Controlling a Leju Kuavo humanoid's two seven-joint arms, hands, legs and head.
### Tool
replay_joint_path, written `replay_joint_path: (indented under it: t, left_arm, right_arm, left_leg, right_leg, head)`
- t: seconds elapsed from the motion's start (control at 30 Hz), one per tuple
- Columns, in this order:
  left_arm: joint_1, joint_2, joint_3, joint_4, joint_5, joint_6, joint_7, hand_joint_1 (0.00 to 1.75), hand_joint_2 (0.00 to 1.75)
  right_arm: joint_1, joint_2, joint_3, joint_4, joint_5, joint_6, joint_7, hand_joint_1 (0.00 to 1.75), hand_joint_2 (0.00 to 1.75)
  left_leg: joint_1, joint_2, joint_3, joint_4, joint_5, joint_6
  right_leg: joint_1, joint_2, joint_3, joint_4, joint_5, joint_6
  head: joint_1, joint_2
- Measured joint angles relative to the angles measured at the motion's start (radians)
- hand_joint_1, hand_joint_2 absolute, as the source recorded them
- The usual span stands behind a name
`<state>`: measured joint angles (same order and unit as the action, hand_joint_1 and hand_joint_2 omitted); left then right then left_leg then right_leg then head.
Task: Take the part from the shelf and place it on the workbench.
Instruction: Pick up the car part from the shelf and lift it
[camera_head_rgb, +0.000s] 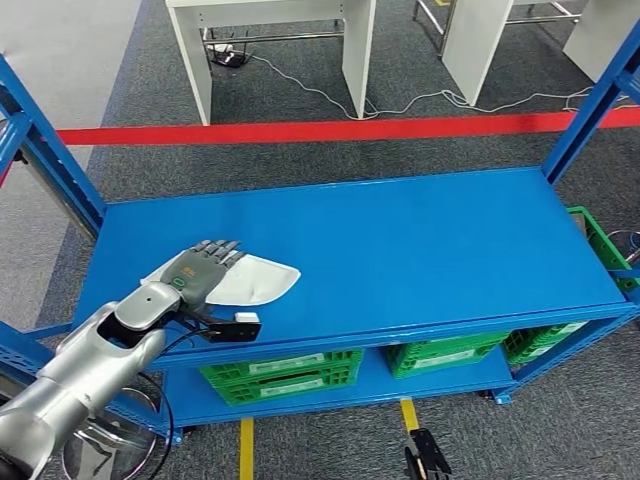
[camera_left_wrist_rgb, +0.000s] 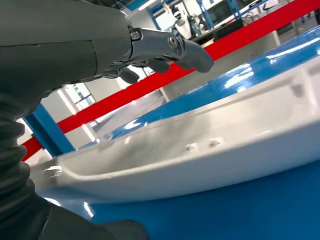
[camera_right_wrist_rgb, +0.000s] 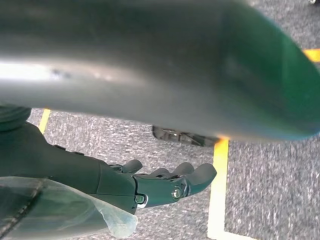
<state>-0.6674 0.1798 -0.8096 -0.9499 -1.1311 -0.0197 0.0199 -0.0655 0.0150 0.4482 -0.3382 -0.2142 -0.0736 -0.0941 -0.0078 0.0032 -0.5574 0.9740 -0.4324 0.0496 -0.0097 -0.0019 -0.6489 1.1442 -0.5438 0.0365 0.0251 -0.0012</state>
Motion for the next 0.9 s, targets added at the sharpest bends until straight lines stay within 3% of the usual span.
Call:
replay_joint_path:
  t: [0.07, 0.1, 0.13, 0.2, 0.27, 0.3, 0.4, 0.43, 0.5, 0.57, 0.6, 0.63, 0.67, 0.77, 0.83, 0.9]
  left_arm:
    - [-0.001, 0.0, 0.0, 0.007, 0.0, -0.001, 0.002, 0.0, 1.75]
    - [-0.002, 0.0, 0.0, 0.011, -0.002, 0.001, 0.007, 0.0, 1.75]
    - [-0.003, 0.0, 0.0, 0.016, -0.007, 0.005, 0.014, 0.0, 1.75]
    - [-0.004, 0.002, 0.0, 0.024, -0.035, 0.023, 0.04, 0.0, 1.75]
    - [-0.001, 0.006, 0.001, 0.027, -0.078, 0.05, 0.076, 0.0, 1.75]
    - [0.003, 0.008, 0.002, 0.028, -0.097, 0.063, 0.091, 0.05, 1.75]
    - [0.019, 0.013, 0.004, 0.03, -0.136, 0.096, 0.122, 1.36, 1.75]
    - [0.025, 0.013, 0.007, 0.031, -0.143, 0.102, 0.128, 1.75, 1.75]
    - [0.038, 0.013, 0.018, 0.031, -0.148, 0.105, 0.134, 1.75, 1.75]
    - [0.053, 0.011, 0.031, 0.031, -0.144, 0.101, 0.135, 1.75, 1.75]
    - [0.06, 0.011, 0.037, 0.031, -0.141, 0.098, 0.135, 1.75, 1.75]
    - [0.065, 0.01, 0.042, 0.031, -0.139, 0.097, 0.135, 1.75, 1.75]
    - [0.069, 0.01, 0.048, 0.031, -0.139, 0.097, 0.135, 1.75, 1.75]
    - [0.071, 0.009, 0.063, 0.031, -0.139, 0.101, 0.131, 1.75, 1.75]
    - [0.071, 0.007, 0.069, 0.031, -0.139, 0.106, 0.129, 1.75, 1.75]
    - [0.07, 0.004, 0.076, 0.031, -0.139, 0.108, 0.127, 1.75, 1.75]
  right_arm:
    - [0.005, -0.001, 0.0, 0.0, 0.0, 0.0, 0.001, 0.0, 0.0]
    - [0.007, -0.002, 0.0, 0.0, 0.0, 0.0, 0.001, 0.0, 0.0]
    - [0.009, -0.003, 0.0, 0.0, 0.0, -0.001, 0.001, 0.0, 0.0]
    - [0.009, -0.005, -0.001, 0.0, 0.001, -0.004, 0.001, 0.0, 0.0]
    - [0.009, -0.006, -0.001, 0.0, 0.002, -0.008, 0.001, 0.0, 0.0]
    - [0.01, -0.006, -0.002, -0.001, 0.002, -0.01, 0.001, 0.0, 0.0]
    - [0.016, -0.006, -0.003, -0.001, 0.002, -0.012, -0.002, 0.0, 0.0]
    - [0.017, -0.006, -0.004, -0.001, 0.002, -0.012, -0.003, 0.0, 0.0]
    - [0.016, -0.007, -0.007, -0.001, 0.002, -0.013, -0.003, 0.0, 0.0]
    - [0.018, -0.007, -0.01, -0.001, 0.002, -0.013, -0.003, 0.0, 0.0]
    - [0.019, -0.007, -0.012, -0.001, 0.002, -0.014, -0.002, 0.0, 0.0]
    - [0.02, -0.007, -0.014, -0.001, 0.002, -0.014, -0.002, 0.0, 0.0]
    - [0.02, -0.007, -0.015, -0.001, 0.002, -0.015, -0.002, 0.0, 0.0]
    - [0.019, -0.006, -0.019, -0.001, 0.002, -0.016, -0.004, 0.0, 0.0]
    - [0.018, -0.005, -0.02, -0.001, 0.002, -0.016, -0.005, 0.0, 0.0]
    - [0.017, -0.006, -0.021, -0.002, 0.002, -0.016, -0.005, 0.0, 0.0]
  left_leg:
    - [0.001, 0.0, -0.003, 0.001, 0.001, 0.001]
    - [0.001, 0.0, -0.002, 0.001, 0.001, 0.0]
    - [0.002, 0.0, -0.002, 0.002, 0.001, -0.002]
    - [0.005, 0.0, -0.002, 0.007, -0.001, -0.009]
    - [0.002, -0.001, -0.005, 0.016, -0.006, -0.022]
    - [0.0, -0.001, -0.007, 0.019, -0.007, -0.028]
    - [0.002, -0.003, -0.01, 0.023, -0.008, -0.042]
    - [0.004, -0.003, -0.016, 0.038, -0.02, -0.047]
    - [0.006, -0.003, -0.052, 0.124, -0.075, -0.057]
    - [0.007, -0.003, -0.116, 0.263, -0.14, -0.061]
    - [0.007, -0.003, -0.138, 0.312, -0.154, -0.06]
    - [0.007, -0.003, -0.144, 0.323, -0.148, -0.058]
    - [0.006, -0.003, -0.13, 0.294, -0.122, -0.053]
    - [0.001, -0.004, -0.038, 0.093, -0.028, -0.029]
    - [-0.004, -0.004, -0.014, 0.033, -0.016, -0.019]
    - [-0.005, -0.004, -0.013, 0.025, -0.015, -0.016]
  right_leg:
    - [-0.004, 0.0, -0.051, 0.115, -0.045, 0.008]
    - [-0.006, 0.0, -0.057, 0.132, -0.043, 0.011]
    - [-0.008, 0.0, -0.044, 0.11, -0.023, 0.014]
    - [-0.013, -0.001, 0.028, -0.024, 0.037, 0.018]
    - [-0.014, 0.003, 0.09, -0.132, 0.066, 0.01]
    - [-0.013, 0.005, 0.101, -0.149, 0.065, 0.003]
    - [-0.011, 0.007, 0.099, -0.148, 0.07, -0.023]
    - [-0.012, 0.007, 0.098, -0.148, 0.072, -0.03]
    - [-0.012, 0.006, 0.095, -0.149, 0.075, -0.038]
    - [-0.01, 0.006, 0.092, -0.149, 0.076, -0.041]
    - [-0.009, 0.006, 0.09, -0.149, 0.076, -0.041]
    - [-0.007, 0.005, 0.09, -0.149, 0.075, -0.042]
    - [-0.005, 0.005, 0.091, -0.149, 0.075, -0.042]
    - [0.001, 0.005, 0.093, -0.148, 0.074, -0.041]
    - [0.002, 0.005, 0.088, -0.148, 0.074, -0.035]
    - [0.001, 0.005, 0.087, -0.15, 0.075, -0.024]
  head:
    - [0.0, 0.0]
    - [0.0, 0.0]
    - [0.0, 0.0]
    - [0.001, 0.0]
    - [0.0, 0.0]
    - [0.0, 0.0]
    - [-0.001, 0.0]
    - [-0.002, 0.0]
    - [-0.004, 0.0]
    - [-0.005, 0.0]
    - [-0.005, 0.0]
    - [-0.005, 0.0]
    - [-0.005, 0.0]
    - [-0.004, 0.0]
    - [-0.003, 0.0]
    - [-0.003, 0.0]
